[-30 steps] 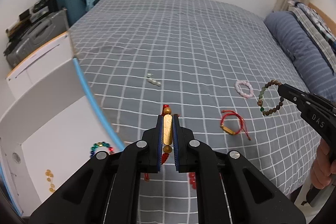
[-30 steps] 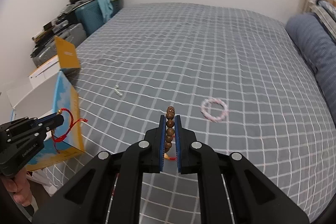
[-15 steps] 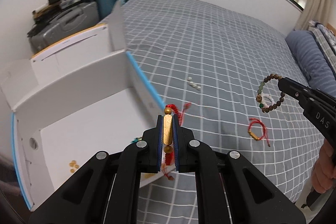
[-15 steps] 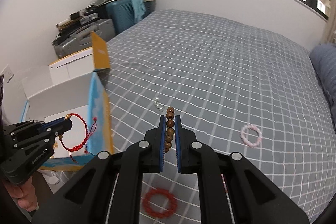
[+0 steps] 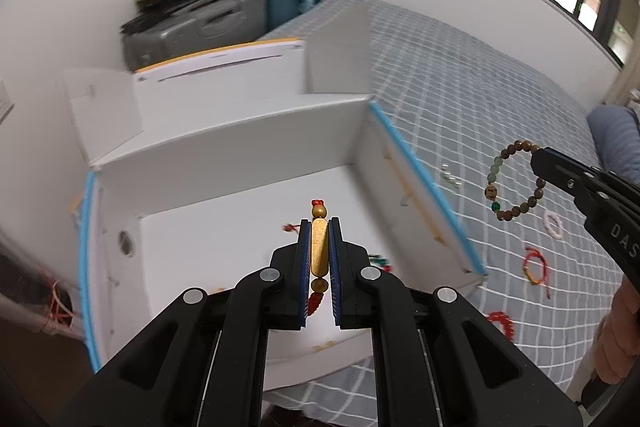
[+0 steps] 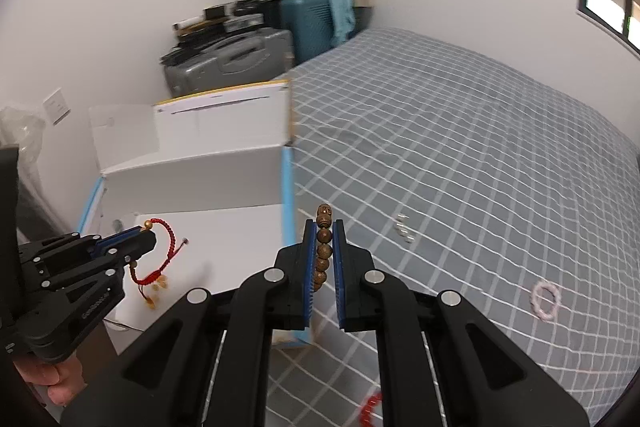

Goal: Organize jewelry
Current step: 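Carry the red string and wooden bracelets with both tools into the white box, then open both tools to release the bracelets into the box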

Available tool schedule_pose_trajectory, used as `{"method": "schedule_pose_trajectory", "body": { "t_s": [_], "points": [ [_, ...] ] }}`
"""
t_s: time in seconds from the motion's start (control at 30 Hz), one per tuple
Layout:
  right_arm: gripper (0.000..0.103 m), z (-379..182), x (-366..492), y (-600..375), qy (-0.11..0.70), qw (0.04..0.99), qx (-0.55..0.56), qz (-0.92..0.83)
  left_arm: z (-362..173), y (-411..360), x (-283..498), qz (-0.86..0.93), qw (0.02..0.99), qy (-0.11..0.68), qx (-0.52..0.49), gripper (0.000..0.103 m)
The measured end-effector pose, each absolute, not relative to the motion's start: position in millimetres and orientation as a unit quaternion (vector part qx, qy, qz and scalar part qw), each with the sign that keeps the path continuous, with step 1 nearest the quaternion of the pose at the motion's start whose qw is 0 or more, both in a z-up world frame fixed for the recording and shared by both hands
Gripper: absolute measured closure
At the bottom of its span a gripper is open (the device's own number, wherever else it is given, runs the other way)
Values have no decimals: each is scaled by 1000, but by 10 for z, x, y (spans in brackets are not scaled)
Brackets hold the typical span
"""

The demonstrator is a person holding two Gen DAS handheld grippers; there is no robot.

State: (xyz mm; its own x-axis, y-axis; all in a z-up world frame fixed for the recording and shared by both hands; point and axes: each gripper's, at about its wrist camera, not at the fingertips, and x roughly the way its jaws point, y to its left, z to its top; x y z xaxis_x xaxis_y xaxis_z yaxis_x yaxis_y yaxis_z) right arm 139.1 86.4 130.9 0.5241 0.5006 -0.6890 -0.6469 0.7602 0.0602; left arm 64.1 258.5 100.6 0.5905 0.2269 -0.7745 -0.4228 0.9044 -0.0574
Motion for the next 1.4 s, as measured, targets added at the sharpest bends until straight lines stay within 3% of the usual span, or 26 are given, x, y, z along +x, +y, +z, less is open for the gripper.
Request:
{"method": "schedule_pose_trajectory", "body": {
  "t_s": [0.53,1.13,1.17,1.23,1.3,1.4],
  "points": [
    [96,837,1168,1702,387,825,-145,385,595,3147,231,240,854,430,-166,95],
    [93,387,1201,1910,429,801,-171,382,319,3302,179,249,840,447,-181,93],
    [93,392,1209,1904,430,800,-170,382,323,3296,184,250,840,448,-178,91],
    [73,414,1223,1880,431,800,-163,384,339,3286,181,251,841,447,-176,81],
    [63,458,1235,1834,430,802,-150,387,372,3265,161,254,843,440,-174,62],
    [51,538,1240,1762,422,808,-142,386,459,3248,134,258,850,427,-172,47]
  ]
}}
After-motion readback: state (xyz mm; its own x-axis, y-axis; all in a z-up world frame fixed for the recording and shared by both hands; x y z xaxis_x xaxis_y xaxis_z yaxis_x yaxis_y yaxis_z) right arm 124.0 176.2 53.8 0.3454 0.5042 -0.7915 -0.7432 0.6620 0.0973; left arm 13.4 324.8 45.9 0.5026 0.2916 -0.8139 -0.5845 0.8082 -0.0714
